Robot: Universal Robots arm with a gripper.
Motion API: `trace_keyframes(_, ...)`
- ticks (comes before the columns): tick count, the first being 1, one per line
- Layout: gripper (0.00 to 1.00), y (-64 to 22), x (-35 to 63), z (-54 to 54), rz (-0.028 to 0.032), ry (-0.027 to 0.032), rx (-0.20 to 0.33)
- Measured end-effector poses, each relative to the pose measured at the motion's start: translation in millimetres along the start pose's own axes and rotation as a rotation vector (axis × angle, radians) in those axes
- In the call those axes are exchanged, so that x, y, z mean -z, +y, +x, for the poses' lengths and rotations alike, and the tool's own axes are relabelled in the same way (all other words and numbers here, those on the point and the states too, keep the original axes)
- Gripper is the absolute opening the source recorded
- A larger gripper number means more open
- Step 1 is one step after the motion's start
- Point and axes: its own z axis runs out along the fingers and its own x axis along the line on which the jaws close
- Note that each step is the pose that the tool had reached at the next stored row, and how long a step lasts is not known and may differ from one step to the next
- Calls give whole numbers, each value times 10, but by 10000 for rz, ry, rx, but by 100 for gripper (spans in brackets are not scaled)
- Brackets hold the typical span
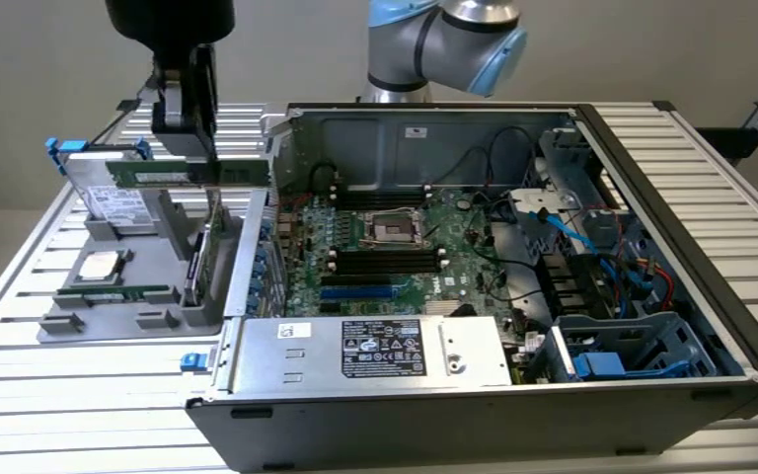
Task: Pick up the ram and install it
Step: 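Pick up the ram and move it above insertion slot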
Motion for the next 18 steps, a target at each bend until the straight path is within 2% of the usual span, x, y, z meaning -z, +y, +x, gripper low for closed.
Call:
trace_keyframes(5, 14, -226, 26, 22, -37, -4, 1)
trace_keyframes(11, 14, -495, 52, 48, -119, -12, 9)
trace_keyframes(18, 14, -818, -3, 77, -128, -5, 13)
